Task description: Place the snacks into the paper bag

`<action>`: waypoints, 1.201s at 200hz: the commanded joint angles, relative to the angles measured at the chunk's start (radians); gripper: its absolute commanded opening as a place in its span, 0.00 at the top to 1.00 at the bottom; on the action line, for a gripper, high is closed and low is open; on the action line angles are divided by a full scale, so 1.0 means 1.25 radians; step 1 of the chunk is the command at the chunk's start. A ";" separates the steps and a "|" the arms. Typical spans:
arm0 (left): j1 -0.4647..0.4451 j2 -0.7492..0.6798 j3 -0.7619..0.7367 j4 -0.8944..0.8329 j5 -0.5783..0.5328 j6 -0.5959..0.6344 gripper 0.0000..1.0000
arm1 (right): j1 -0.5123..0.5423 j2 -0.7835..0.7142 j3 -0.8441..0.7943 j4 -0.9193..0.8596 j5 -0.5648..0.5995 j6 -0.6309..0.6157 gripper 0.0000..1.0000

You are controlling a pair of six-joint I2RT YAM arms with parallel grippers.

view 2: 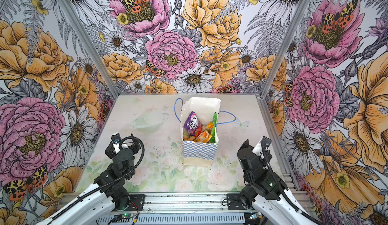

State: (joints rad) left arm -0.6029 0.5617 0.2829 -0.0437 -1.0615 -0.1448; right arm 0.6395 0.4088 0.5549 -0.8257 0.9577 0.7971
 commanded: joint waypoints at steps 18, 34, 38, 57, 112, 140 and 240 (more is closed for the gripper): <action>0.109 0.089 -0.011 0.205 0.203 0.100 0.01 | -0.004 -0.013 -0.089 0.083 -0.001 0.024 0.09; 0.133 0.161 -0.042 0.312 0.232 0.144 0.01 | -0.003 -0.044 -0.114 0.107 -0.010 0.007 0.09; 0.139 0.182 -0.052 0.343 0.235 0.154 0.01 | -0.004 -0.052 -0.117 0.113 -0.011 0.000 0.09; 0.191 0.322 -0.094 0.538 0.286 0.209 0.02 | -0.005 -0.084 -0.129 0.137 -0.006 -0.035 0.07; 0.311 0.518 -0.069 0.749 0.531 0.251 0.02 | -0.013 -0.045 -0.148 0.307 0.064 -0.246 0.00; 0.359 0.549 -0.015 0.678 0.579 0.219 0.01 | -0.060 0.035 -0.200 0.539 0.058 -0.409 0.00; 0.506 0.841 -0.070 1.134 0.751 0.092 0.01 | -0.405 0.570 -0.256 1.188 -0.358 -0.559 0.00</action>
State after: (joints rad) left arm -0.0143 1.4540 0.2436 1.0447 -0.2192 0.0460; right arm 0.1677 1.0260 0.2264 0.3943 0.6586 0.1566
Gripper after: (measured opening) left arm 0.986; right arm 0.998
